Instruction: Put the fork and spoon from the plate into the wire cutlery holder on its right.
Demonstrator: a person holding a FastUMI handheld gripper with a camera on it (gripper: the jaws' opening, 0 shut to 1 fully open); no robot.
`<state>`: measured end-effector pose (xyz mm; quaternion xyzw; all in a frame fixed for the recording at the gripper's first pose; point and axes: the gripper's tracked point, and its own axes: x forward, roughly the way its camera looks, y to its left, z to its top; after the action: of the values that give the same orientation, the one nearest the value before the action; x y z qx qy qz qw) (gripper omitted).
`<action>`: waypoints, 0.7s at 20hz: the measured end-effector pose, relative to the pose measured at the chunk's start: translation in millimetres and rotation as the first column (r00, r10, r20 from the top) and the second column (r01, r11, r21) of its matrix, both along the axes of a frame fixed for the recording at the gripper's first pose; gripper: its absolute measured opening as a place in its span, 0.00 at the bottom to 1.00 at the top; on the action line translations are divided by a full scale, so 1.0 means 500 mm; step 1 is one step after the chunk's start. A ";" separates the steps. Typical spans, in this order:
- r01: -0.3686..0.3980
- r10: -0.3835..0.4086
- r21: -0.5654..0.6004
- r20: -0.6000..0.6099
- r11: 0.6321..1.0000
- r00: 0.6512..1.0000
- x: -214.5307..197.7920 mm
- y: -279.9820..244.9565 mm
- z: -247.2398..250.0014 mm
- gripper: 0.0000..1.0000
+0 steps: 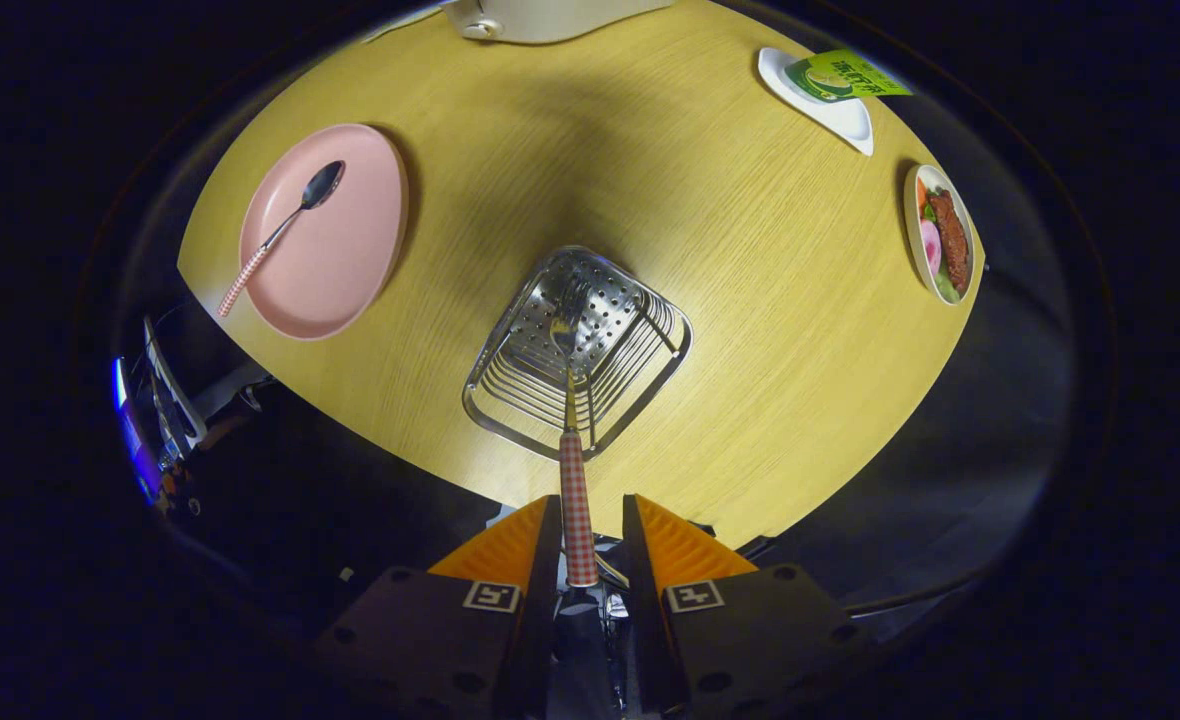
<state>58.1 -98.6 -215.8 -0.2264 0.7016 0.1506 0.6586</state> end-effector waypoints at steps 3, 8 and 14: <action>0.022 -0.031 0.097 0.098 0.995 0.995 0.013 0.015 0.047 0.38; 0.047 -0.146 0.336 0.275 0.941 0.950 0.028 0.094 0.160 0.40; 0.034 -0.284 0.594 0.332 0.804 0.900 -0.013 0.283 0.221 0.41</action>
<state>51.4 43.0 -105.2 0.0178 0.4880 0.2477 0.8368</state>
